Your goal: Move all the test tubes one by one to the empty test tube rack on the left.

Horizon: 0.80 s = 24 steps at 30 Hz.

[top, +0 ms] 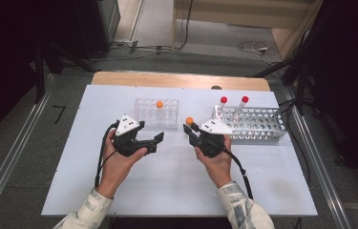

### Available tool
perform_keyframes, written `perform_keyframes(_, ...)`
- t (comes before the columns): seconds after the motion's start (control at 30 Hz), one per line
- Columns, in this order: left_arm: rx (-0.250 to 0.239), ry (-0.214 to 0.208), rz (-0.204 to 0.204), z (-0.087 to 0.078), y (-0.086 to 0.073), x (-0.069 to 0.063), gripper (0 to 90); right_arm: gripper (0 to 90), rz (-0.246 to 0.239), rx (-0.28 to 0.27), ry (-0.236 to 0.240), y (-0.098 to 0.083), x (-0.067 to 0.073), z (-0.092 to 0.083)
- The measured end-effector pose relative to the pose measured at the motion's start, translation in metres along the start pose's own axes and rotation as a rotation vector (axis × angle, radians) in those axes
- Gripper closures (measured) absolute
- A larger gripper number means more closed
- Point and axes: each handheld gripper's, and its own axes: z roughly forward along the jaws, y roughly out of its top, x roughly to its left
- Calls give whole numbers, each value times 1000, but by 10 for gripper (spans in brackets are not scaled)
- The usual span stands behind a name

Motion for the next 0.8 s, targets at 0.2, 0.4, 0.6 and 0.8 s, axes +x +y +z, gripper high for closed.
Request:
perform_keyframes(0.2, -17, -26, 1, -1, 1, -3, 212, 711, -13, 22, 50, -6, 23, 14)
perform_keyframes(0.4, -38, -88, 7, -3, 2, -7, 358, 710, -17, 34, 91, -9, 42, 25)
perform_keyframes(0.6, -20, -81, 21, -1, 0, -5, 438, 711, -31, 35, 117, -8, 55, 30)
perform_keyframes(0.8, -17, -84, 13, 0, -2, -2, 519, 711, -48, 23, 127, -4, 59, 29)
